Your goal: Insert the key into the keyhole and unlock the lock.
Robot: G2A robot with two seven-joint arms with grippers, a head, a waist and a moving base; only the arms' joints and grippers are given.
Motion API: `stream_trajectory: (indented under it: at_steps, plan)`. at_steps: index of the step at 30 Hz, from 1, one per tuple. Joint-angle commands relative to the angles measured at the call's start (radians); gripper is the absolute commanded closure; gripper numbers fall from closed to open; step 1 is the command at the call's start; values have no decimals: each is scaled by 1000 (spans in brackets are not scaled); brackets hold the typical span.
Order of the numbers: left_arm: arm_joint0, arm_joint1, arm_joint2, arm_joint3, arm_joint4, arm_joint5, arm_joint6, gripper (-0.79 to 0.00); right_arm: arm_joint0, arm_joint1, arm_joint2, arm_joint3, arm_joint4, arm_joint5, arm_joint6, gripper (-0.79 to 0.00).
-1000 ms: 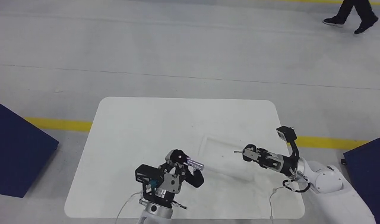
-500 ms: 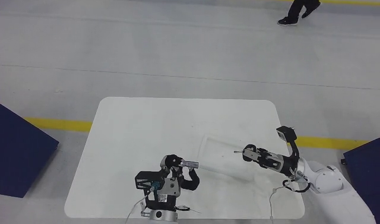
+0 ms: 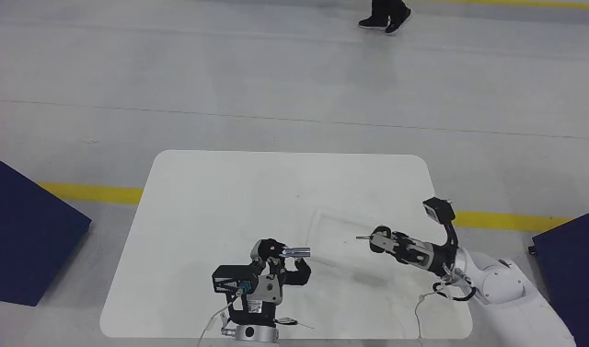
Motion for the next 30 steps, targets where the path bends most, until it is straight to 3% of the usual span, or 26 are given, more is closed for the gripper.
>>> stream_trajectory:
  at_steps: [1,9,18,27,30]
  plan:
    - [1,0,-6,2,-1,-19,1,0,-7,-3,-12,-10,0,-13,-9,0]
    - [17,-8,-23,19,11,-30,28,0,-7,-14,-58,-45,-23,-27,-21,0]
    - [14,-27,-17,40,36,31,41,0,2,-26,-95,-68,-71,-9,-57,0]
    - [14,-27,-17,40,36,31,41,0,2,-26,-95,-68,-71,-9,-57,0]
    - [14,-27,-17,40,36,31,41,0,3,-30,-89,-75,-160,2,-112,0]
